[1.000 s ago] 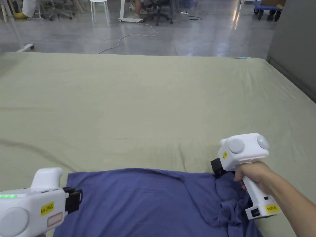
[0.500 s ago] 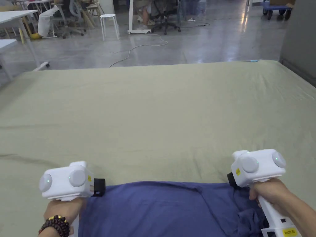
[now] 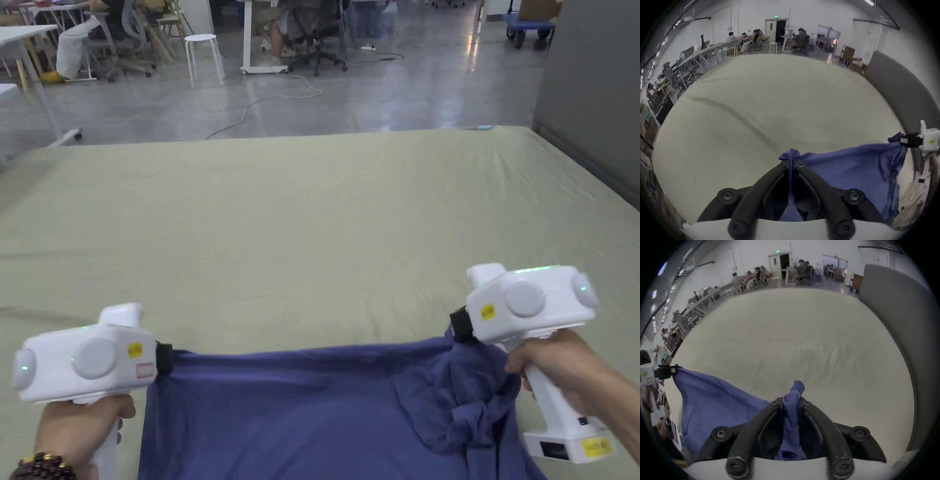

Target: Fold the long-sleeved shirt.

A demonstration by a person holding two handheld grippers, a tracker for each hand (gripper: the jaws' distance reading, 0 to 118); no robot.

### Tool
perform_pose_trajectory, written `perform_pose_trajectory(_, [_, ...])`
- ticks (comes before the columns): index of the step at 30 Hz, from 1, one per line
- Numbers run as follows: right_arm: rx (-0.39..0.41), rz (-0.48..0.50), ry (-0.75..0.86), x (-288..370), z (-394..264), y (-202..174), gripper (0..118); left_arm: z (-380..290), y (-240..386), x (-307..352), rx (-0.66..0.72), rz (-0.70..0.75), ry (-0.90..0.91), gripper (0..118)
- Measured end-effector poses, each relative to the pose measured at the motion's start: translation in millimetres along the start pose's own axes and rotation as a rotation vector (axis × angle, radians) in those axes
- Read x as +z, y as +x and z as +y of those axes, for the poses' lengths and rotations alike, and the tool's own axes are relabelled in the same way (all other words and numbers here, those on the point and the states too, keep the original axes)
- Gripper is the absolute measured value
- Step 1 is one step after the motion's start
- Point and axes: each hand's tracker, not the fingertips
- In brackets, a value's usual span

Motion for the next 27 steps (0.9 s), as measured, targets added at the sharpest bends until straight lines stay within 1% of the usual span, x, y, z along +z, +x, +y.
perform_pose_trajectory(2, [0.016, 0.011, 0.063, 39, -20, -1, 11, -17, -2, 39, -0.026, -0.037, 0.026, 0])
perform_pose_trajectory(4, [0.029, 0.023, 0.086, 70, -44, -2, 11, -38, -1, 71, -0.066, -0.039, 0.040, 0])
perform_pose_trajectory(6, [0.053, 0.014, 0.105, 98, -73, -8, 11, -62, 0, 97, -0.118, -0.034, 0.012, 0])
perform_pose_trajectory(7, [0.053, 0.019, 0.106, 110, -89, -9, 11, -78, 3, 112, -0.150, -0.048, 0.014, 0])
perform_pose_trajectory(9, [0.044, 0.033, 0.104, 128, -121, -11, 11, -105, 2, 130, -0.169, -0.060, -0.008, 0])
perform_pose_trajectory(11, [0.039, 0.058, 0.069, 140, -158, -17, 11, -132, -3, 141, -0.164, -0.067, -0.030, 0])
perform_pose_trajectory(13, [0.058, 0.071, 0.023, 144, -189, -22, 11, -156, -4, 142, -0.164, -0.073, -0.085, 0])
perform_pose_trajectory(16, [0.100, 0.060, -0.093, 126, -219, -26, 11, -187, -7, 127, -0.174, -0.095, -0.211, 0])
perform_pose_trajectory(18, [0.142, 0.052, -0.180, 106, -229, -28, 11, -200, -9, 108, -0.153, -0.108, -0.294, 0])
perform_pose_trajectory(19, [0.178, 0.037, -0.208, 97, -234, -30, 11, -205, -13, 96, -0.154, -0.097, -0.319, 0])
perform_pose_trajectory(21, [0.207, -0.004, -0.210, 86, -239, -32, 11, -211, -16, 82, -0.154, -0.095, -0.321, 0])
perform_pose_trajectory(22, [0.218, -0.001, -0.195, 84, -241, -33, 12, -213, -18, 78, -0.138, -0.094, -0.318, 0])
perform_pose_trajectory(24, [0.207, -0.005, -0.185, 85, -240, -34, 12, -218, -20, 76, -0.117, -0.094, -0.315, 0])
perform_pose_trajectory(25, [0.198, -0.007, -0.185, 86, -239, -33, 14, -219, -22, 77, -0.100, -0.099, -0.306, 1])
perform_pose_trajectory(26, [0.185, -0.008, -0.175, 91, -237, -31, 25, -218, -24, 81, -0.073, -0.118, -0.286, 9])
perform_pose_trajectory(27, [0.176, -0.020, -0.167, 96, -234, -31, 41, -217, -24, 88, -0.063, -0.138, -0.268, 32])
